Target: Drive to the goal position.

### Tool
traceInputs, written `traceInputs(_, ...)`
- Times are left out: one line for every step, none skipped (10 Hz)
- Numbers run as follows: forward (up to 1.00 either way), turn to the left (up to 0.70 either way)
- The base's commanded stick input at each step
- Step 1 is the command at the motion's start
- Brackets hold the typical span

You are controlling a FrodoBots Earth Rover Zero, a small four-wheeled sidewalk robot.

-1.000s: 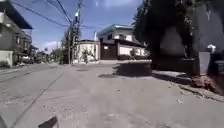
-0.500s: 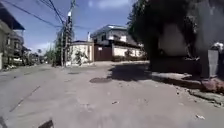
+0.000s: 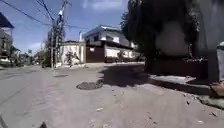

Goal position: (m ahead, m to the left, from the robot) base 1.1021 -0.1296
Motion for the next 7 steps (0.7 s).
traceInputs(1.0,0.17)
traceInputs(1.0,0.17)
traceInputs(1.0,0.17)
traceInputs(1.0,0.17)
traceInputs(1.0,0.17)
traceInputs(1.0,0.17)
traceInputs(1.0,0.17)
